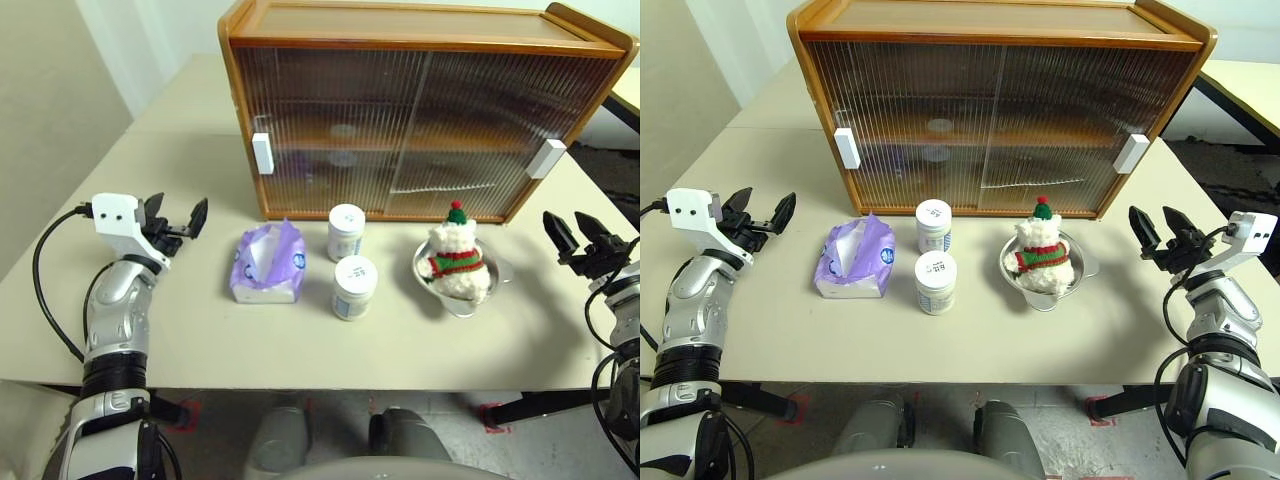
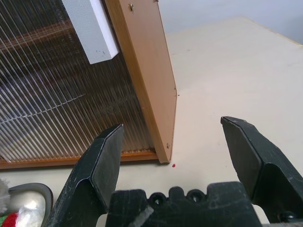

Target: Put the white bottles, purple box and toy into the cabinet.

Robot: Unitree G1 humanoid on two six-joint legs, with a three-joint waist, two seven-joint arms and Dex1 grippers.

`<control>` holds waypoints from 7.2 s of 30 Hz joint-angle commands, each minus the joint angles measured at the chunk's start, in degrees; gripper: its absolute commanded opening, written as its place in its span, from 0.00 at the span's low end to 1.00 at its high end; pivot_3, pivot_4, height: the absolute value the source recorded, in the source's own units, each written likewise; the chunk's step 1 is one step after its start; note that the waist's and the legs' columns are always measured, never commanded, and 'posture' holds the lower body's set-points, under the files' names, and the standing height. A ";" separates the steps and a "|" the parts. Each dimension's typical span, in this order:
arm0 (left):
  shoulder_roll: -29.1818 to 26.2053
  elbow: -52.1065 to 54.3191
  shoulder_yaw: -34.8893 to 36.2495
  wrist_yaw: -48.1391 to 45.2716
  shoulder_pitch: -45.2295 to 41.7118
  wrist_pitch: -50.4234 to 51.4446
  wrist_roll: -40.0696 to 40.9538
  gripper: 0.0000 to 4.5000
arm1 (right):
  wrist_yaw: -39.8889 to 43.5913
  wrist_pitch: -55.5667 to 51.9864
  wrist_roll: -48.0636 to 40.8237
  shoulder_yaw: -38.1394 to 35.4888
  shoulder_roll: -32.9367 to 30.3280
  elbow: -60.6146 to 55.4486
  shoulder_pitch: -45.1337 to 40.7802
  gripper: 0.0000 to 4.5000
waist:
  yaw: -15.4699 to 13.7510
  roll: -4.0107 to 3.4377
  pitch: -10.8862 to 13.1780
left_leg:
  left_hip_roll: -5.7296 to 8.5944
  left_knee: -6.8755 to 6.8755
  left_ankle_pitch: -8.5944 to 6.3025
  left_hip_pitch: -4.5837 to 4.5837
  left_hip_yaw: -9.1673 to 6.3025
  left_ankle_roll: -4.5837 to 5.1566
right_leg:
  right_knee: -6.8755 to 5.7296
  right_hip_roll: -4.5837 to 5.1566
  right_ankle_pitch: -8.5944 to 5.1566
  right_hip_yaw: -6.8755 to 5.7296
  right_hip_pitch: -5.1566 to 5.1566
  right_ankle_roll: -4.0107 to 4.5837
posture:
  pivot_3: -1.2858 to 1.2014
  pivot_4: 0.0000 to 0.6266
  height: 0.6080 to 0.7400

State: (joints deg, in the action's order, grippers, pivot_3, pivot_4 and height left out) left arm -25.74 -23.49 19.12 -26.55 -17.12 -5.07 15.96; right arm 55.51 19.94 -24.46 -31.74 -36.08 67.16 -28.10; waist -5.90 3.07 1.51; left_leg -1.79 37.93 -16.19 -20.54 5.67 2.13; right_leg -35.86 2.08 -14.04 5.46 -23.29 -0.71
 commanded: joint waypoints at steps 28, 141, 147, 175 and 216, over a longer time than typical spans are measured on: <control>-0.22 10.13 -4.78 -12.89 -5.50 -1.64 4.64 0.11 | 15.30 -24.76 -13.79 12.26 8.97 -59.10 19.71 1.00 | 0.14 -0.09 -0.14 | 0.03 0.21 -0.06 -0.11 -0.19 -0.11 | -0.06 -0.12 0.04 -0.25 0.02 0.01 | 0.58 0.00 1.00; 19.59 -14.12 -20.25 -15.26 -26.44 -6.34 -3.33 0.00 | 11.92 -23.48 -16.07 11.51 7.27 -67.88 25.47 1.00 | 3.51 -0.05 -0.22 | 0.15 1.06 0.17 -0.63 -0.37 0.29 | -0.31 -0.25 0.08 -0.25 -0.09 -0.28 | 0.52 0.00 1.00; 20.34 -19.80 -20.57 -17.43 -30.76 -7.20 -3.92 0.00 | 10.77 -23.32 -16.32 11.39 7.43 -69.34 26.69 1.00 | 5.15 -0.06 -0.22 | 0.15 1.06 0.17 -0.67 -0.40 0.30 | -0.20 -0.28 0.09 -0.24 -0.07 -0.31 | 0.51 0.00 1.00; 0.84 23.40 -7.18 -17.18 -7.72 30.47 17.80 0.97 | 13.66 -22.78 -15.15 14.07 7.15 -63.87 21.74 1.00 | 7.59 -0.23 -0.22 | 0.14 1.07 0.18 -0.36 -0.41 0.34 | -0.61 -0.18 0.13 -0.21 0.02 -0.37 | 0.55 0.00 1.00; -4.12 13.90 9.18 -4.93 1.07 75.79 33.22 0.01 | 16.67 -22.01 -11.29 19.71 6.06 -65.20 20.13 1.00 | 4.99 -0.25 0.02 | 0.11 1.01 -0.06 0.02 -0.38 -0.20 | -1.14 -0.03 -0.41 -0.29 0.02 -0.07 | 0.56 0.00 1.00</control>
State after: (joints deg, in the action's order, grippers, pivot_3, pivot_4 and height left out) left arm -30.40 -9.91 26.47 -31.40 -15.04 70.93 47.43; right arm 72.18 -2.00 -36.26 -12.18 -29.47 2.53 -7.78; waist -0.91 2.82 1.53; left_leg -1.68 38.94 -16.25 -20.52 5.29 1.93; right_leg -37.00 2.06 -14.45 5.17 -23.28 -0.78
